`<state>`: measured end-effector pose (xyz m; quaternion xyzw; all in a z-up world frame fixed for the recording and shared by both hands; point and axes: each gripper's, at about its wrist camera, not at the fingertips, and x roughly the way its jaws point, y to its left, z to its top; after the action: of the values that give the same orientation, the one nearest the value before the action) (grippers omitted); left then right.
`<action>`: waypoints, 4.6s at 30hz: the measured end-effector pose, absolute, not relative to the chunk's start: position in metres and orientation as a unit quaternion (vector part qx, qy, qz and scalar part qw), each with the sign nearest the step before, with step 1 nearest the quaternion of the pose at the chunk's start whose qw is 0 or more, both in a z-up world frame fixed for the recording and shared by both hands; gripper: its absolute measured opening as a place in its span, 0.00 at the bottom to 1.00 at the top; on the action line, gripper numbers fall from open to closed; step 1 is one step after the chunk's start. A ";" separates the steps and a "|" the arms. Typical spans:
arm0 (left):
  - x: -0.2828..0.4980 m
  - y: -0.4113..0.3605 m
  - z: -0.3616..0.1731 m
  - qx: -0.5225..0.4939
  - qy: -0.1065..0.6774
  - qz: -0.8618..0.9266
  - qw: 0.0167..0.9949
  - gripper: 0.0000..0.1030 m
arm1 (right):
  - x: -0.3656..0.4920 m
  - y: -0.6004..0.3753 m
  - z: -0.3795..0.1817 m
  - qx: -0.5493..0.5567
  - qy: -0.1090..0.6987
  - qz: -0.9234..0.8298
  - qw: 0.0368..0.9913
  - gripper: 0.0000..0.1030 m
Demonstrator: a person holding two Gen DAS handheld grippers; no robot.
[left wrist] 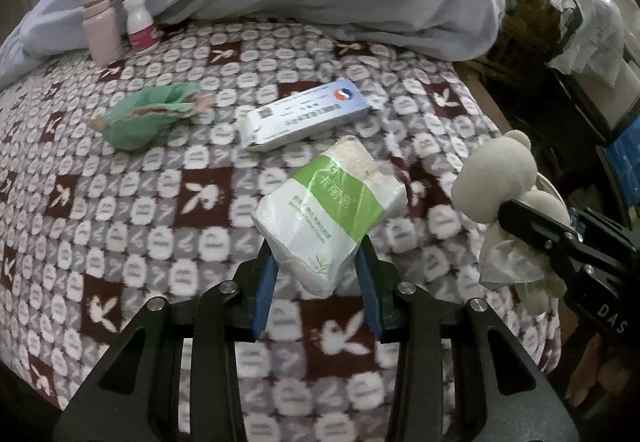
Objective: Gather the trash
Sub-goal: 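Carry the tissue packet and teddy bear over the white bucket, then open both tools to drop the tissue packet and teddy bear into the bucket, then move both tools back over the green towel and medicine box on the bed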
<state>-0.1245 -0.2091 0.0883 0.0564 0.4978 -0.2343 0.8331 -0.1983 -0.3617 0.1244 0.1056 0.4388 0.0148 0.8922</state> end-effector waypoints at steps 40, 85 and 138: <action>-0.174 -0.368 0.101 0.122 0.482 -0.346 0.796 0.35 | -0.284 -0.505 0.134 0.152 0.428 -0.120 0.883 0.26; -0.219 -0.514 0.079 0.162 0.495 -0.430 0.737 0.35 | -0.364 -0.630 0.103 0.213 0.431 -0.237 0.844 0.26; -0.120 -0.291 0.082 0.113 0.497 -0.240 0.826 0.56 | -0.241 -0.475 0.099 0.151 0.486 -0.099 0.855 0.48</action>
<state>-0.1198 -0.2910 0.0823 0.1127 0.4974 -0.2398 0.8261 -0.2410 -0.4751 0.0989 0.1507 0.4865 -0.0995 0.8548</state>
